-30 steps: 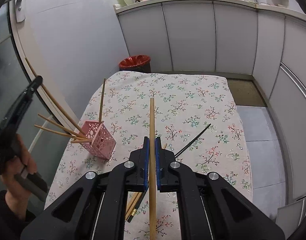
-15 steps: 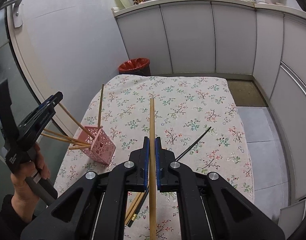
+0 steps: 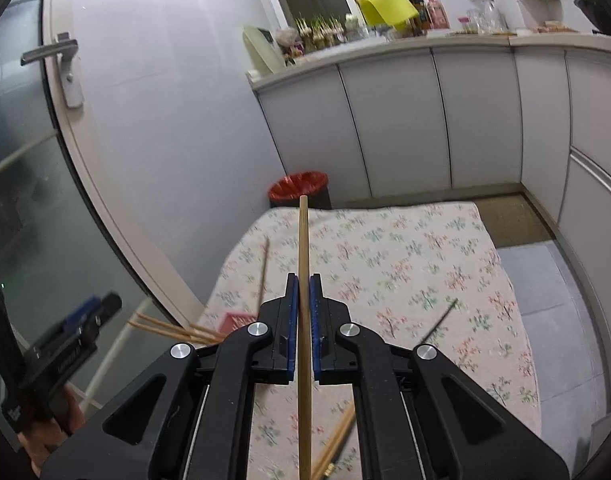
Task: Organize utensils
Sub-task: 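Lower the left gripper's chopstick into the pink basket and open it, then lower the right gripper's chopstick into the pink basket and open it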
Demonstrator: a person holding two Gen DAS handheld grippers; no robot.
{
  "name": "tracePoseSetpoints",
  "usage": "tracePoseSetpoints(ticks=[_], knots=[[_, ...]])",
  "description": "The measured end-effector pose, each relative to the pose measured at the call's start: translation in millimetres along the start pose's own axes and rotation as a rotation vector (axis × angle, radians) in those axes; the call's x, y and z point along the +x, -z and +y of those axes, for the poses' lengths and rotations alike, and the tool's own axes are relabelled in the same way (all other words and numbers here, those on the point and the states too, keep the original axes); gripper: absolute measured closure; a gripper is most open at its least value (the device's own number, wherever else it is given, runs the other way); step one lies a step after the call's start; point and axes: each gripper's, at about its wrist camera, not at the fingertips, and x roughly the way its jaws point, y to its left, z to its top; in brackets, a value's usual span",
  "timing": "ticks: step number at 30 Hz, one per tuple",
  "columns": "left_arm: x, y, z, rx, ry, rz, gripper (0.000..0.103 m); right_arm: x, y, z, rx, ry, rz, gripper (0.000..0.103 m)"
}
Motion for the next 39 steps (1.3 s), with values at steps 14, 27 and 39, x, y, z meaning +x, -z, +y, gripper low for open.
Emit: tracePoseSetpoints(ticks=[14,27,39], knots=[[-4.7,7.6,48.9,-0.097,0.024,0.102,0.05,64.6,-55.5,19.2,-0.044,-0.218,-0.26,0.098],[31.7,17.7,47.8,-0.049,-0.033,0.181,0.05,154.7,-36.2,32.4,-0.156,-0.607,-0.271,0.098],[43.6,25.5,39.6,0.003,-0.047,0.205,0.05,191.7,11.5,45.5,-0.262,-0.611,-0.254,0.098]])
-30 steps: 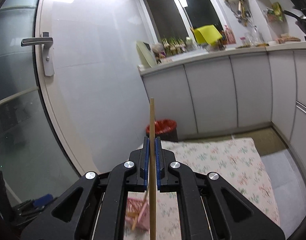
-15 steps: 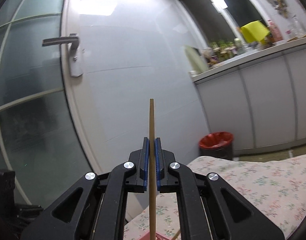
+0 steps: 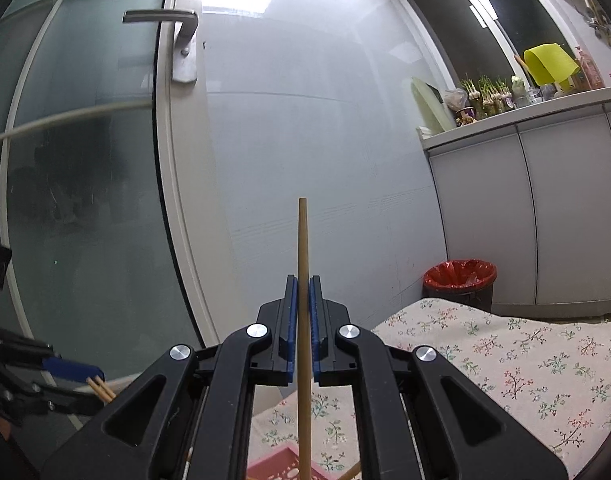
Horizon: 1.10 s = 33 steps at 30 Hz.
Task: Organize utensils
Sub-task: 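Lower the right gripper's chopstick into the pink basket and open it, then move the left gripper to the loose chopsticks and grasp one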
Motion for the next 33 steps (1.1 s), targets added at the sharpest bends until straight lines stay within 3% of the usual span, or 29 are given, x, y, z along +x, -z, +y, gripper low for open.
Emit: tracePoseSetpoints(ticks=[8,15,22,26,33], knots=[[1.9,-2.2,5.0,-0.022,-0.006,0.006,0.05,-1.5,11.3,-3.1,0.035,-0.003,0.036,0.091],[6.0,-2.6,8.3,-0.044,0.009,0.025,0.05,-11.9,1.5,-8.1,0.068,0.047,0.08,0.071],[3.9,-0.9,0.4,-0.053,0.07,0.067,0.049,-49.2,-24.1,-6.3,0.051,0.206,0.177,0.062],[1.0,4.8,-10.8,-0.054,0.116,0.095,0.038,-74.3,-32.3,-8.6,0.076,0.312,0.241,0.056],[-4.8,18.4,-44.2,0.029,0.177,0.129,0.032,-115.1,-23.2,-9.3,0.176,0.474,0.384,0.039]])
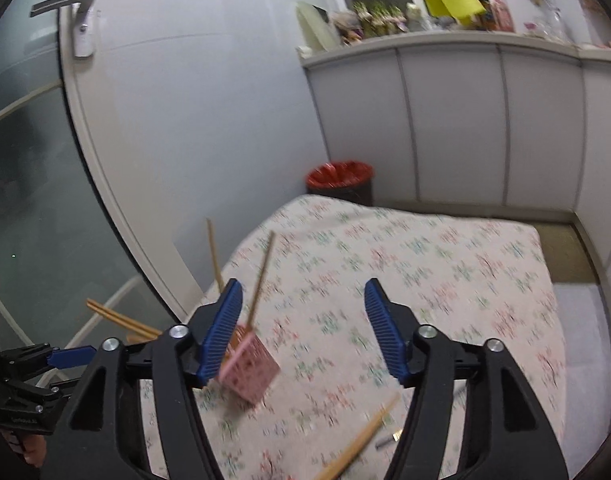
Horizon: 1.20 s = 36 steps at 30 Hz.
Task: Organize utensils
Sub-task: 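Move the left gripper to the loose chopsticks and grasp one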
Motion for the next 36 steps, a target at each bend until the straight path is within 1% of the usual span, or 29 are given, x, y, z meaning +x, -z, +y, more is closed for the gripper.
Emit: tracePoseSetpoints(ticks=[1,3,4,5,7,9,13,15,18,19,21,23,24,25,28,29,31,34,36], knots=[[1.9,2.1,-6.3,0.021,-0.002,0.006,0.029,-4.4,3.1,-4.5,0.02,0.028,0.017,0.036],[6.1,5.5,-15.4,0.05,-0.023,0.019,0.026,-11.4,8.8,-13.1,0.059,0.061,0.055,0.035],[8.9,8.3,-20.3,0.068,-0.032,0.024,0.024,-15.0,11.6,-16.8,0.075,0.088,0.072,0.032],[11.4,9.4,-24.1,0.084,-0.036,0.03,0.023,-18.3,14.0,-19.5,0.088,0.114,0.083,0.03],[17.6,13.6,-33.2,0.115,-0.048,0.046,0.023,-26.8,21.3,-28.6,0.129,0.175,0.117,0.017],[25.4,19.9,-44.5,0.15,-0.058,0.076,0.023,-33.5,29.0,-37.1,0.175,0.2,0.139,0.012],[34.1,31.7,-65.0,0.195,-0.031,0.113,0.023,-40.7,48.7,-57.6,0.26,0.256,0.211,0.01],[40.3,40.7,-79.6,0.244,-0.016,0.13,0.023,-41.3,58.4,-66.5,0.281,0.283,0.246,0.009],[54.1,51.0,-97.4,0.299,-0.005,0.169,0.023,-39.6,75.8,-82.5,0.329,0.296,0.313,0.009],[62.4,54.0,-102.6,0.309,0.009,0.197,0.024,-38.3,80.3,-87.7,0.344,0.295,0.336,0.008],[79.1,55.9,-107.4,0.296,0.046,0.25,0.039,-37.7,86.6,-95.4,0.357,0.293,0.364,0.009],[98.8,56.8,-108.8,0.254,0.078,0.319,0.06,-39.4,91.8,-102.3,0.355,0.304,0.371,0.009],[110.7,58.1,-109.6,0.229,0.094,0.356,0.065,-40.5,93.0,-104.4,0.354,0.312,0.374,0.009],[125.0,59.0,-111.7,0.208,0.107,0.395,0.072,-41.0,94.9,-108.2,0.358,0.32,0.379,0.009],[152.1,56.4,-117.4,0.169,0.124,0.43,0.082,-39.7,98.9,-116.1,0.381,0.325,0.397,0.008],[159.5,55.4,-119.8,0.159,0.127,0.432,0.086,-38.4,101.7,-119.6,0.394,0.328,0.406,0.008],[175.9,49.8,-121.4,0.136,0.118,0.43,0.091,-37.1,104.6,-124.4,0.411,0.322,0.421,0.008],[195.3,44.1,-120.8,0.104,0.099,0.438,0.095,-36.1,105.6,-129.4,0.425,0.309,0.432,0.008],[203.0,40.9,-119.4,0.075,0.101,0.45,0.096,-36.1,105.1,-132.2,0.426,0.305,0.43,0.008]])
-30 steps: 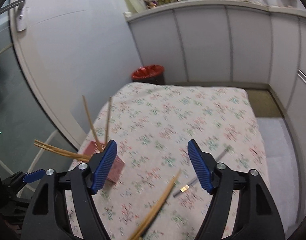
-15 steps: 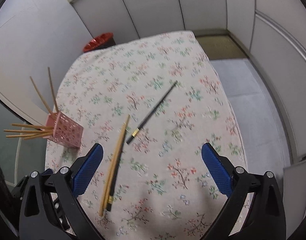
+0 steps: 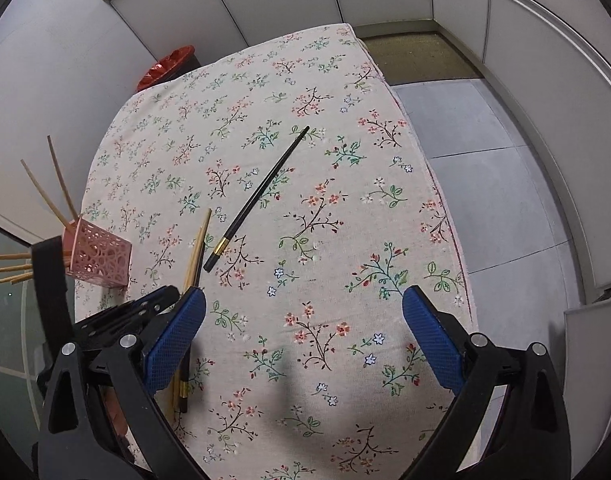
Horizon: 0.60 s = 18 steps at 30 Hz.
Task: Organize utensils
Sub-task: 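Move the left gripper to the loose chopsticks and grasp one, then lift the chopstick upright with the left gripper while the right gripper grasps another chopstick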
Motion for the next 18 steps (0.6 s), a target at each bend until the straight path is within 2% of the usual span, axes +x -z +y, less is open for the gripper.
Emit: tracePoseSetpoints(ticks=[3,9,11,16,18], knots=[[5.9,-6.1,-0.5,-0.022,0.016,0.015,0.096,0.5,-2.7,-4.9,0.014,-0.002,-0.001,0.008],[12.5,-15.9,-5.1,-0.015,-0.02,-0.001,0.096,1.7,-5.3,-15.4,0.05,-0.006,0.004,0.008],[17.1,-16.2,-6.3,-0.014,-0.011,0.006,0.095,1.1,-4.8,-18.6,0.056,-0.004,0.003,0.008],[21.3,-16.0,-19.4,0.084,-0.076,-0.022,0.094,1.6,-4.3,-20.7,0.064,-0.003,0.007,0.008],[20.9,-14.1,-19.0,0.09,-0.081,-0.017,0.096,1.1,-3.5,-19.8,0.061,-0.001,0.006,0.008]])
